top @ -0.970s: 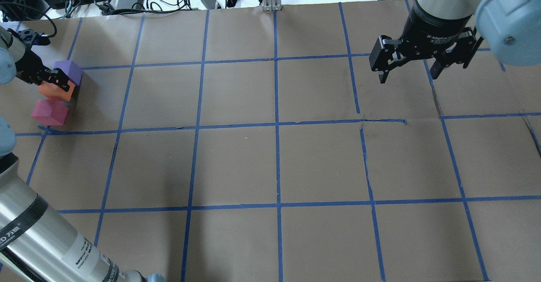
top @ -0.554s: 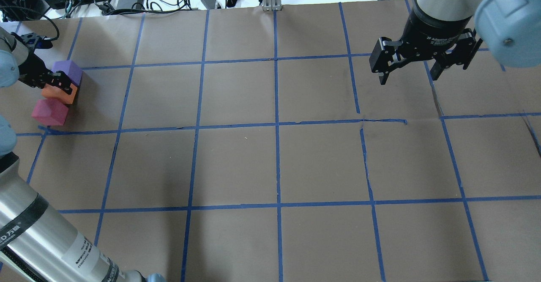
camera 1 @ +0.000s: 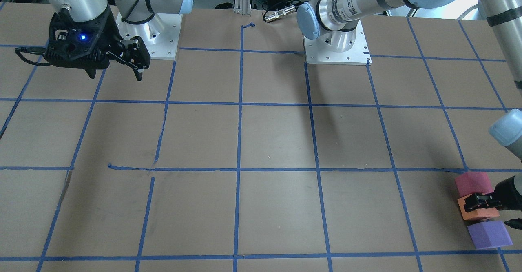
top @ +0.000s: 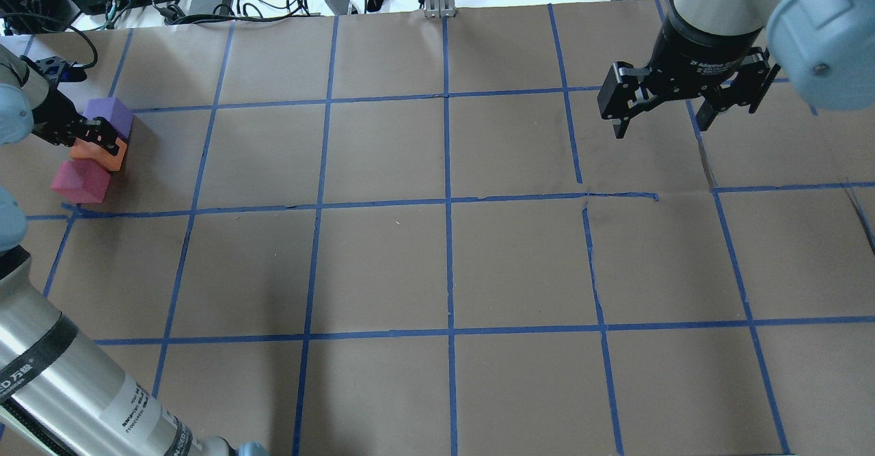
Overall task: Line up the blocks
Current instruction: 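Lower the orange cube between the purple and pink cubes with the left gripper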
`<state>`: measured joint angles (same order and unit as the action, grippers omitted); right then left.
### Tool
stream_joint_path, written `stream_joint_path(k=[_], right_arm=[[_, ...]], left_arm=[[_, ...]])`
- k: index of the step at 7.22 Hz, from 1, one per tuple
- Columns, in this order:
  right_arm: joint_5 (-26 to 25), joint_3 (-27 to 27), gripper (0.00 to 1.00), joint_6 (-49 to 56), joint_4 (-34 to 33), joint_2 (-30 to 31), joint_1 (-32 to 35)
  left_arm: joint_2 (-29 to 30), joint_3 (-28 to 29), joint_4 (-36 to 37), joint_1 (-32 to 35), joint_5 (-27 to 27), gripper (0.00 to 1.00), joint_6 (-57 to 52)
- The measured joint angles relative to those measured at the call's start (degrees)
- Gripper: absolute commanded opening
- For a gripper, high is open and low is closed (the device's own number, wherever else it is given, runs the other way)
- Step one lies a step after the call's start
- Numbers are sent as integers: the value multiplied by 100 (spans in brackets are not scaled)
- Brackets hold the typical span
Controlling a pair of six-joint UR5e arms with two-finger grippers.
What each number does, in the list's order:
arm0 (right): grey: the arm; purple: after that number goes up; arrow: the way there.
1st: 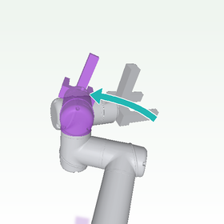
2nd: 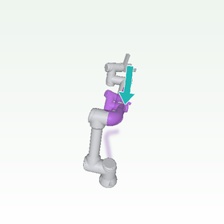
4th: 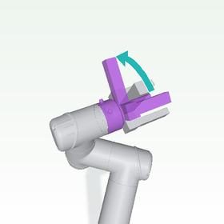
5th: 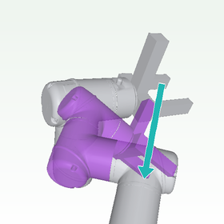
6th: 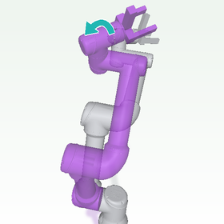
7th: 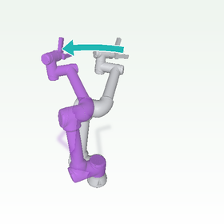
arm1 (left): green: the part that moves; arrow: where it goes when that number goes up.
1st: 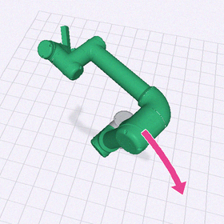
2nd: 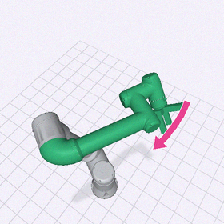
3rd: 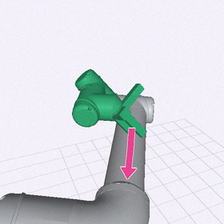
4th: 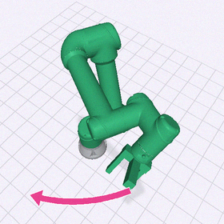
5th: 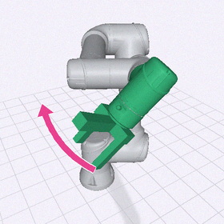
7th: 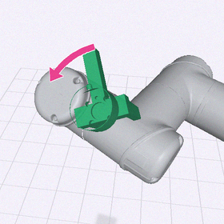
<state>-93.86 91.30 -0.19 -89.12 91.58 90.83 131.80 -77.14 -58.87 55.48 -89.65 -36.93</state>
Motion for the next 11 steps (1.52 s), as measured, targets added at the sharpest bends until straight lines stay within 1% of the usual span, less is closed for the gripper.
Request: stream_joint_path(k=[5,11], right_arm=[[0,2,100,2,0,0,-4],[-2,2,100,2,0,-7,-4]], left_arm=[[88,4,149,-138,11,0,-17],[25,-130,165,-134,34,0,58]])
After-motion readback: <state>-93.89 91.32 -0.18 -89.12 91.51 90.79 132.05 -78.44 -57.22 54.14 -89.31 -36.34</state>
